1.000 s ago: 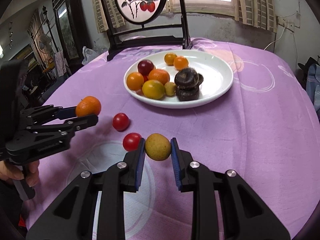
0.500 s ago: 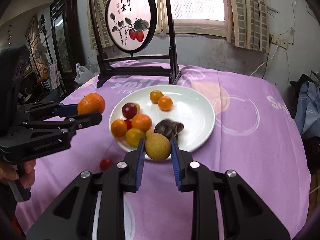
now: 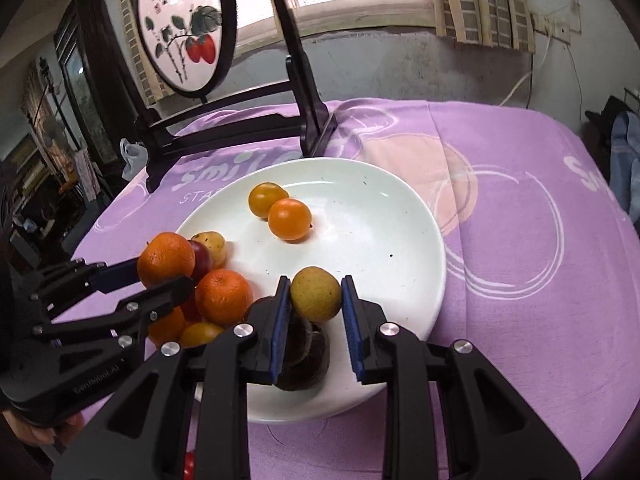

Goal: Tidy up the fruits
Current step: 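Carry both fruits over the white plate and open both tools to release them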

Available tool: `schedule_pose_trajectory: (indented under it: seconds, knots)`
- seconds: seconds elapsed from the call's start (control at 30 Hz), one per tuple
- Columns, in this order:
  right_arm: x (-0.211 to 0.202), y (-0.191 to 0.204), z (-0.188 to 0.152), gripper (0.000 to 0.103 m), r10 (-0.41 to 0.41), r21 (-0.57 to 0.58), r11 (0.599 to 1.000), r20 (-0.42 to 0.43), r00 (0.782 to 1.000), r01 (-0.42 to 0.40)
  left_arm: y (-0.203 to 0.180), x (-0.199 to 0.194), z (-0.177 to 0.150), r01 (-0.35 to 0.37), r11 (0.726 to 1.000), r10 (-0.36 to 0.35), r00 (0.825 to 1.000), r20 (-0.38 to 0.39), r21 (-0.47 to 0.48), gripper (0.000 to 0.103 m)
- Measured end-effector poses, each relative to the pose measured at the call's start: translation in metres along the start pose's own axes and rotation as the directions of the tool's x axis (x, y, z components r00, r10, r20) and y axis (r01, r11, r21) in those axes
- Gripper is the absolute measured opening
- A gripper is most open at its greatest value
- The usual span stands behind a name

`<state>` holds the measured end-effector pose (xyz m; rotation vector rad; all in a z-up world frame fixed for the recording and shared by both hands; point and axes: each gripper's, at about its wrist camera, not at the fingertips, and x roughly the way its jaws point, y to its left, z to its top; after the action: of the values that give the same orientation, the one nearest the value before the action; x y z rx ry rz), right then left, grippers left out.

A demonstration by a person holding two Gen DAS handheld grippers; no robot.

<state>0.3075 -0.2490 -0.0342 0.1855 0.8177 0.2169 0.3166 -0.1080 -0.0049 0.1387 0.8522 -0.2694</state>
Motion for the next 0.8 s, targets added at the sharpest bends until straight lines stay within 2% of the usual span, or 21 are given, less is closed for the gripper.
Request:
schedule_pose_trajectory:
  seconds: [0.03,0.07,0.13,0.23,0.33,0.5,0.67,0.8]
  knots:
    - [0.0,-0.002,0.0,0.03,0.002,0.012,1.0,-0.003,1.0,-0.002,0.0,-0.001,0.0,-0.003,1.0,0.003,1.0,0.004,-0.002,0.047]
    - [0.0,-0.003,0.0,0.03,0.005,0.02,1.0,-0.004,1.0,-0.005,0.0,-0.003,0.0,-0.001,1.0,0.001,1.0,0.011,-0.005,0.059]
    - [-0.003,-0.005,-0.002,0.031,0.009,0.025,1.0,-0.005,1.0,-0.009,0.001,-0.01,-0.001,-0.016,1.0,0.017,0.999,0.045,-0.011,0.071]
    - [-0.011,-0.007,-0.006,0.032,0.011,0.032,0.999,0.004,1.0,-0.011,0.009,-0.025,-0.001,-0.003,0.999,0.006,0.997,0.081,-0.045,0.074]
    - [-0.019,-0.011,-0.011,0.042,0.014,0.052,0.999,0.018,1.0,-0.015,0.017,-0.036,-0.004,0.011,0.997,-0.005,0.996,0.09,-0.074,0.075]
    - [-0.036,-0.012,-0.026,0.042,0.026,0.061,0.998,0.006,1.0,-0.026,0.027,-0.054,-0.021,0.011,0.995,-0.001,0.995,0.1,-0.094,0.075]
    - [-0.059,-0.004,-0.058,0.052,-0.016,0.005,1.0,0.005,1.0,0.016,0.032,-0.07,-0.06,0.009,0.993,0.004,0.994,0.113,-0.118,0.075]
    - [-0.07,0.01,-0.086,0.052,-0.056,-0.08,0.995,-0.027,0.998,0.054,0.036,-0.067,-0.095,0.008,0.989,0.0,0.998,0.058,-0.148,0.075]
